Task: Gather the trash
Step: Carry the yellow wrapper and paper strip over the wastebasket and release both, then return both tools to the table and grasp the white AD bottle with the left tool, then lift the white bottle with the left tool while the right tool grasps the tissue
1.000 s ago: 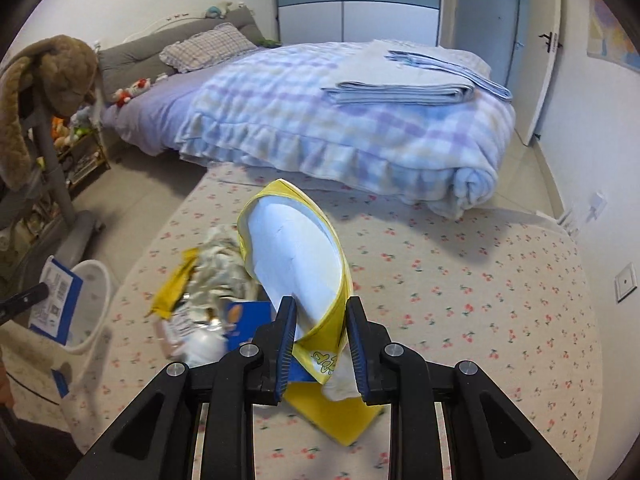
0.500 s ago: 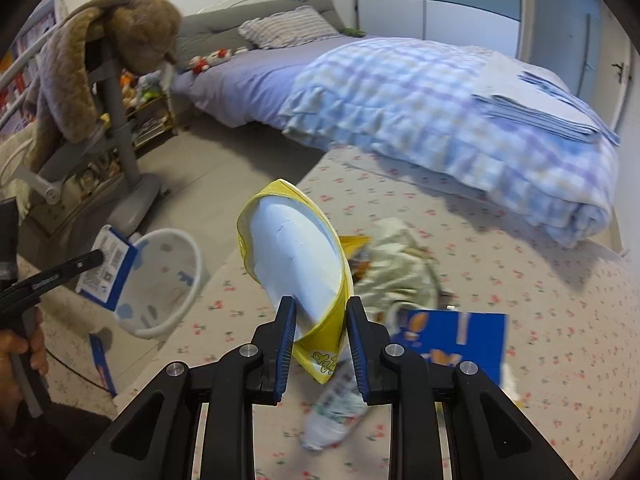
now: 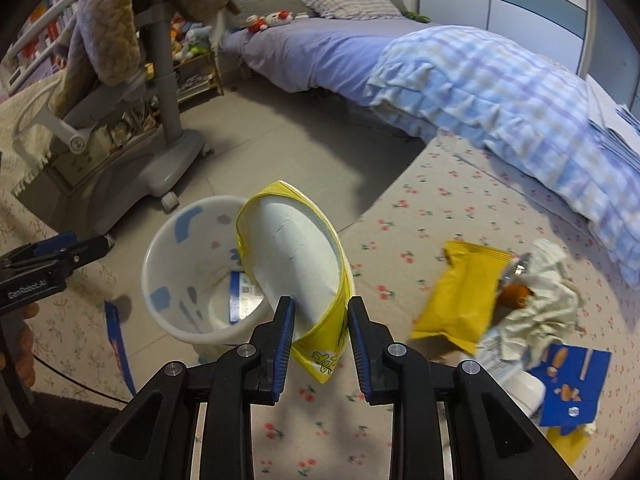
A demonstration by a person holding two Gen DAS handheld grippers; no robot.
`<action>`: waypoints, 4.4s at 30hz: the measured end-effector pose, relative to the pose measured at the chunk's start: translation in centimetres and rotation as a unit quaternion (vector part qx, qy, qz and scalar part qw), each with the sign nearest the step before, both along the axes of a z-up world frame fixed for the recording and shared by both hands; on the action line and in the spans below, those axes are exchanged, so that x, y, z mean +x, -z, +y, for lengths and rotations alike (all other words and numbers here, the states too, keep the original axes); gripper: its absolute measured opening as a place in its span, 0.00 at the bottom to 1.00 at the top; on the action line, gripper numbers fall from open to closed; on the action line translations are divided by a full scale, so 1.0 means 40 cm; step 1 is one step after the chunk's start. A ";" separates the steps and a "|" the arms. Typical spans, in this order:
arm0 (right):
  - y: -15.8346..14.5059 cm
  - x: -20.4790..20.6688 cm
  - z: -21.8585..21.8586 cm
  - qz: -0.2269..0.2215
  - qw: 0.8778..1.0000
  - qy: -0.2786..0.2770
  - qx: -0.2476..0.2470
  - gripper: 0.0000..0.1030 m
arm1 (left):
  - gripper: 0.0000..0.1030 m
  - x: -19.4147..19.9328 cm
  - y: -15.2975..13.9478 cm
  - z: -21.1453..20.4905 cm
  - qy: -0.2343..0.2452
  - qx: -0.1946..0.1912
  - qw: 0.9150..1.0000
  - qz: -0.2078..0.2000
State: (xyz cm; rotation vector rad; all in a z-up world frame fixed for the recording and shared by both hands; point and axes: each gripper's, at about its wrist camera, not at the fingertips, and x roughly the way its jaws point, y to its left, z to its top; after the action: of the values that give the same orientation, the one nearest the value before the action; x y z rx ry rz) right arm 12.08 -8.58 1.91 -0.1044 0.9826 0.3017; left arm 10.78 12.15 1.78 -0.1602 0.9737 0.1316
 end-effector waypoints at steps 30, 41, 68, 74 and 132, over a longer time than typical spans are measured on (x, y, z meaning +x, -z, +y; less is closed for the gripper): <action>-0.028 -0.040 -0.011 -0.021 1.000 0.018 0.013 0.79 | 0.88 -0.019 -0.020 -0.051 0.017 0.030 0.999 -0.014; -0.086 -0.130 -0.215 -0.051 0.995 0.088 0.006 0.82 | 0.95 -0.028 -0.028 -0.151 0.055 0.053 0.997 -0.026; -0.042 -0.284 -0.596 -0.017 0.976 0.218 -0.020 0.83 | 0.95 -0.025 0.003 -0.512 0.187 0.029 0.982 0.006; -0.024 -0.309 -0.665 -0.004 0.969 0.246 -0.009 0.83 | 0.95 -0.020 0.030 -0.604 0.216 -0.009 0.976 0.030; 0.093 -0.145 -0.651 0.042 0.981 0.184 -0.049 0.25 | 0.40 -0.033 0.035 -0.662 0.280 -0.099 0.955 0.024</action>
State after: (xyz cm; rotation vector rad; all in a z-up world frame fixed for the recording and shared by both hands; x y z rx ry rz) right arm 6.26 -34.63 -1.81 0.0027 1.0783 -0.0834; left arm 9.47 -14.35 0.36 -0.0599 1.0462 -0.4864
